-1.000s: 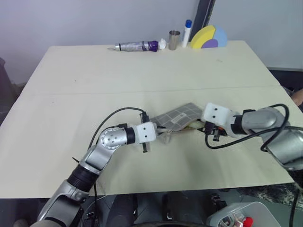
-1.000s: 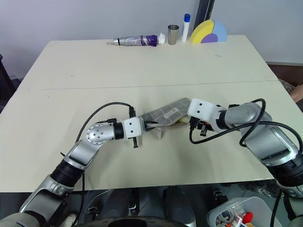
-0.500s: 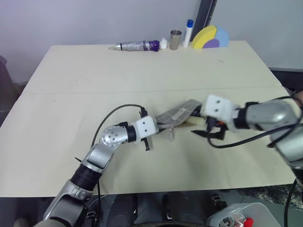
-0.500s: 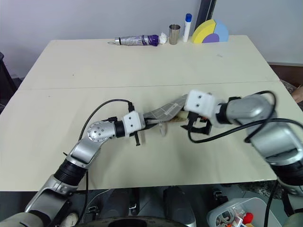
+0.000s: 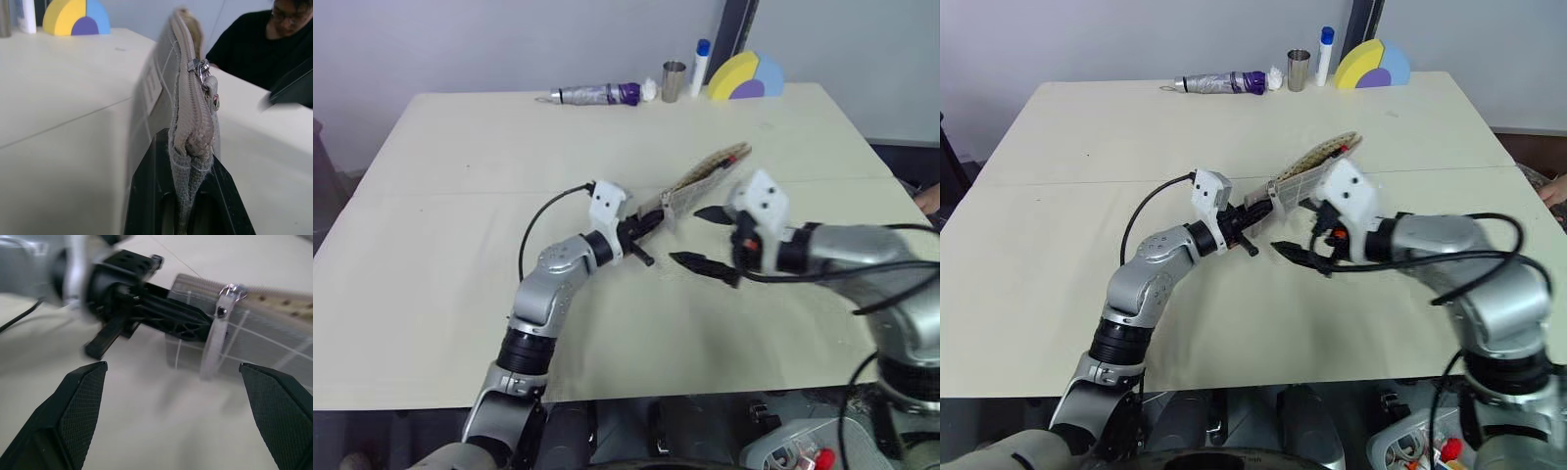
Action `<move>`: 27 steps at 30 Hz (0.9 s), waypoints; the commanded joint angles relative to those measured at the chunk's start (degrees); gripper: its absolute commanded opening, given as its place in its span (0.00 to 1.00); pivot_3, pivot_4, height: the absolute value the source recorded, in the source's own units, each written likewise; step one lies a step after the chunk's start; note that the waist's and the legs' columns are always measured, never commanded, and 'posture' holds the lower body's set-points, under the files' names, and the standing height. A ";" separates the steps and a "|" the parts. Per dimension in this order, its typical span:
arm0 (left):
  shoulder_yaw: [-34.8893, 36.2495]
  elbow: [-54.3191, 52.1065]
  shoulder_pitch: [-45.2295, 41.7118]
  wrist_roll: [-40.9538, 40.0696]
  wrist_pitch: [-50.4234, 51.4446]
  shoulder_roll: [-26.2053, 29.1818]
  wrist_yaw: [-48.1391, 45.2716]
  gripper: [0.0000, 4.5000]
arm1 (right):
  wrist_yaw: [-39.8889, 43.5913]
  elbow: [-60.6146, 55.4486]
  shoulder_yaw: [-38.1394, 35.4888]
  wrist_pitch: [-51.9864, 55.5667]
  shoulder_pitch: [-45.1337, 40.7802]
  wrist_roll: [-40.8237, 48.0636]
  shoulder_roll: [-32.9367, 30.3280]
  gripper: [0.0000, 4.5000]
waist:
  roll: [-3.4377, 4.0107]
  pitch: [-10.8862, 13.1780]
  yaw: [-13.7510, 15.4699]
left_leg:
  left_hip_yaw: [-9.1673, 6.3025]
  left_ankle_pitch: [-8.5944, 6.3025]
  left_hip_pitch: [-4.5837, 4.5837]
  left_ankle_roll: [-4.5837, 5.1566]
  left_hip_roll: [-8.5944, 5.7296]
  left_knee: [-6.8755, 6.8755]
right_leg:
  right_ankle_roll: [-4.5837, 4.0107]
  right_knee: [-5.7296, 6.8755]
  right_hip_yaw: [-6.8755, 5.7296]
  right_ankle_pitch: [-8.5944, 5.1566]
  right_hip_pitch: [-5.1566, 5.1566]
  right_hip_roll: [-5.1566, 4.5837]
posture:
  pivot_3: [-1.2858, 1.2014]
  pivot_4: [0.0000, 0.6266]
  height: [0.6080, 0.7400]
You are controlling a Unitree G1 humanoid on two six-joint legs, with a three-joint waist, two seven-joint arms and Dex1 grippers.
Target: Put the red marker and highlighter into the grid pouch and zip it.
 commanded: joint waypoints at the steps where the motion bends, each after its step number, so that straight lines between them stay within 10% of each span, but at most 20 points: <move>1: 0.60 -3.75 -1.02 -2.69 0.93 -0.92 0.49 0.00 | -6.30 3.09 1.49 -0.67 -2.23 -1.89 5.27 1.00 | 0.02 -0.01 0.06 | 0.00 0.01 -0.07 -0.02 -0.01 0.01 | 0.00 0.01 0.00 0.00 -0.06 -0.01 | 0.52 0.24 1.00; 5: 0.01 -4.49 -0.58 -2.88 1.22 -0.83 0.88 0.00 | -8.59 5.37 3.10 -1.44 -3.23 -2.54 7.82 0.88 | 0.01 0.00 0.30 | 0.00 0.05 -0.28 -0.08 -0.04 0.01 | 0.00 0.07 -0.01 0.00 -0.30 -0.03 | 0.52 0.24 1.00; 13: 0.15 -5.31 0.21 -2.86 0.92 0.30 1.28 0.00 | -9.52 6.99 2.55 -2.22 -4.01 -2.79 6.27 0.02 | 0.01 -0.01 0.09 | 0.00 0.05 -0.30 -0.08 -0.03 -0.01 | 0.00 0.09 0.00 0.01 -0.37 -0.01 | 0.52 0.24 1.00; 27: -4.85 -3.50 4.00 4.16 -9.49 12.99 -7.25 0.00 | -9.72 20.86 -3.53 -10.79 -11.25 -12.99 -15.68 0.01 | 0.02 -0.01 0.17 | 0.12 0.04 -0.31 -0.06 -0.03 -0.07 | -0.01 0.07 0.08 0.00 -0.45 -0.04 | 0.52 0.24 1.00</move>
